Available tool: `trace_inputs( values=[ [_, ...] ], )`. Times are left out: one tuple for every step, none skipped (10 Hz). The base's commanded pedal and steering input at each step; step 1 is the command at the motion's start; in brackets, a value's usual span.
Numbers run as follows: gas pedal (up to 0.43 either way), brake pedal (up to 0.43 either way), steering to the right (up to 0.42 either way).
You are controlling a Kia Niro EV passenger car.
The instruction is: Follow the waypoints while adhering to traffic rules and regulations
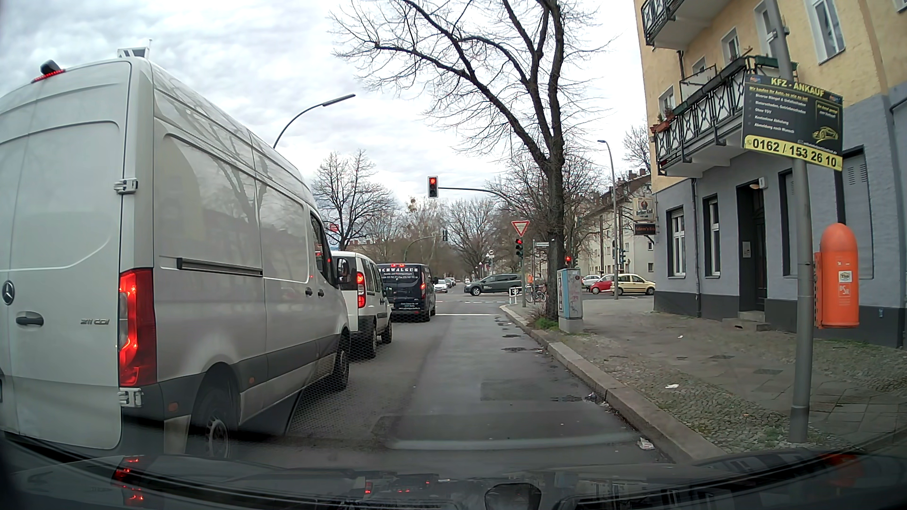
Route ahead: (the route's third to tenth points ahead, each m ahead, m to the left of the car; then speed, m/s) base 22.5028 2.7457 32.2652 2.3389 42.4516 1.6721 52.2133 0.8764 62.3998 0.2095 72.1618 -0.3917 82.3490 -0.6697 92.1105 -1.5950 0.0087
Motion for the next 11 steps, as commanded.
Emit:
trace_inputs(
  values=[
    [0.000, 0.421, -0.023],
    [0.000, 0.421, -0.023],
    [0.000, 0.421, -0.023],
    [0.000, 0.421, -0.023],
    [0.000, 0.421, -0.023],
    [0.000, 0.421, -0.022],
    [0.000, 0.421, -0.022],
    [0.000, 0.421, -0.022],
    [0.000, 0.421, -0.022],
    [0.000, 0.421, -0.022],
    [0.000, 0.421, -0.022]
  ],
)
